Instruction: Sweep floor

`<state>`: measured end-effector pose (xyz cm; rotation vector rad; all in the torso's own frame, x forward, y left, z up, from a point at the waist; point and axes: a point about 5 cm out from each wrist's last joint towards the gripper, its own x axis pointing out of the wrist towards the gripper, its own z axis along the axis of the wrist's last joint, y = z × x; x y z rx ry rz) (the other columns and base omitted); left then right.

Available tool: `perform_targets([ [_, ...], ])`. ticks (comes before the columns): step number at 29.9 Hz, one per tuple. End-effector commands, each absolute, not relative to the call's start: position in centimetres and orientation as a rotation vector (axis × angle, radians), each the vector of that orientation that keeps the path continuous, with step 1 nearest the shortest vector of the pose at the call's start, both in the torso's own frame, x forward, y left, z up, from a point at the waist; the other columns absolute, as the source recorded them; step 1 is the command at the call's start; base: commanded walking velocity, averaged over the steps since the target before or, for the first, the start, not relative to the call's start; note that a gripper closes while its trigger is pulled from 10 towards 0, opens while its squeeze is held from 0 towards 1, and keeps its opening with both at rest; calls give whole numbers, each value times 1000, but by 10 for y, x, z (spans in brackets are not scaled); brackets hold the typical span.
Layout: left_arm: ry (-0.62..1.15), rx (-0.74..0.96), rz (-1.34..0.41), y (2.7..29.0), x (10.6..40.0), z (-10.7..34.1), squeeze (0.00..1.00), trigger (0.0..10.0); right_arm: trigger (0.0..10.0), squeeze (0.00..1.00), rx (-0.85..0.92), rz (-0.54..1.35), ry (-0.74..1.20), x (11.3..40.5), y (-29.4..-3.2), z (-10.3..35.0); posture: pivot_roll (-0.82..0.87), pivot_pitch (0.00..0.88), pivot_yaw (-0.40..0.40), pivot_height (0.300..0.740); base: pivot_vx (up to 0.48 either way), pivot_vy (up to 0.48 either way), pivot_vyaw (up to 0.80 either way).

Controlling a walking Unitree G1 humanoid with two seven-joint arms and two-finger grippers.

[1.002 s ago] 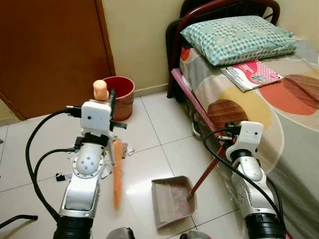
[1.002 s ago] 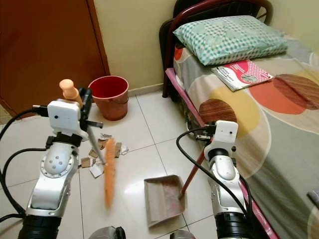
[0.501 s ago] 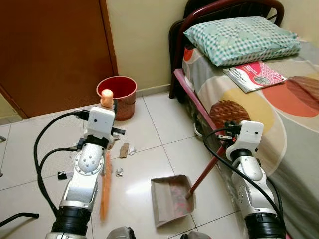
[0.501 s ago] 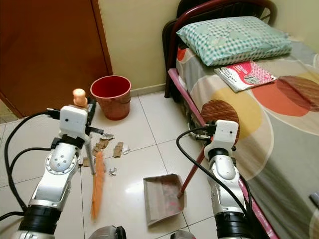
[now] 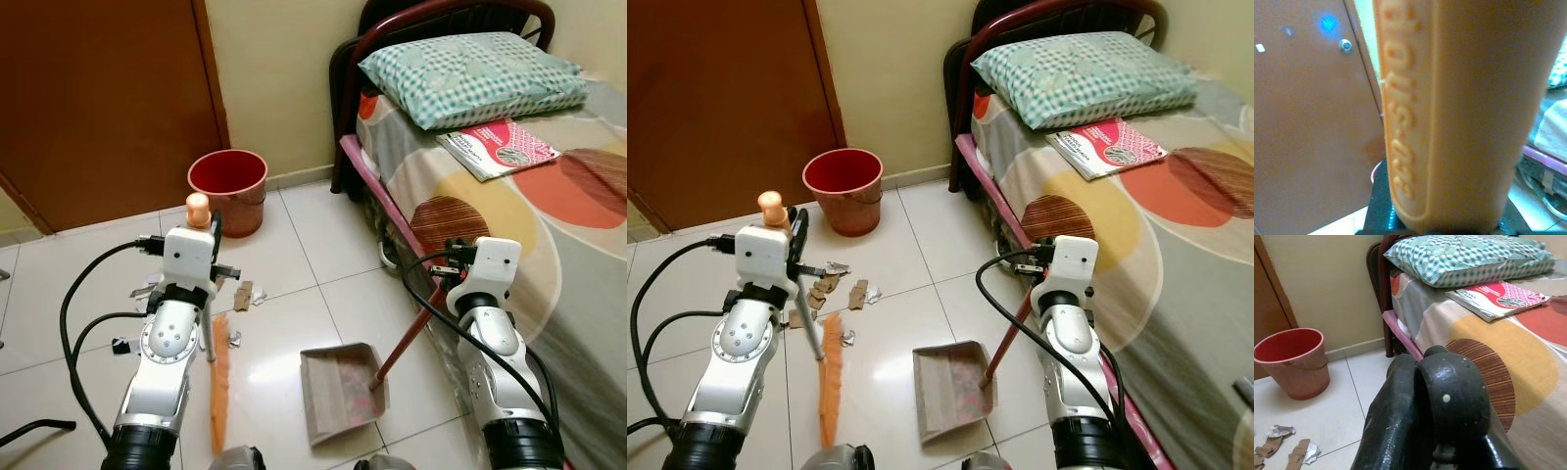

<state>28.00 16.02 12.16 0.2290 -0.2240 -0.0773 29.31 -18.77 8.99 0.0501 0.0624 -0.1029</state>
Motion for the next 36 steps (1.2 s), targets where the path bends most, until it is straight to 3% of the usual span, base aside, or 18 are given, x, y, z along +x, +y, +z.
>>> perform_targets([
  [1,-321,221,-81,155,281,142,0,10000,10000,0,53,-104,21,294,-189,99,-81,57,-29,740,0,0,0],
  [10,-346,181,-96,144,275,150,0,10000,10000,0,45,-104,20,296,-193,99,-82,57,-27,740,0,0,0],
  [24,-356,212,-35,153,257,158,0,10000,10000,0,-15,-123,30,284,-214,96,-76,61,-25,740,0,0,0],
  [36,-326,218,-46,153,249,153,0,10000,10000,0,-38,-97,-22,288,-209,112,-70,48,-29,740,269,0,0],
])
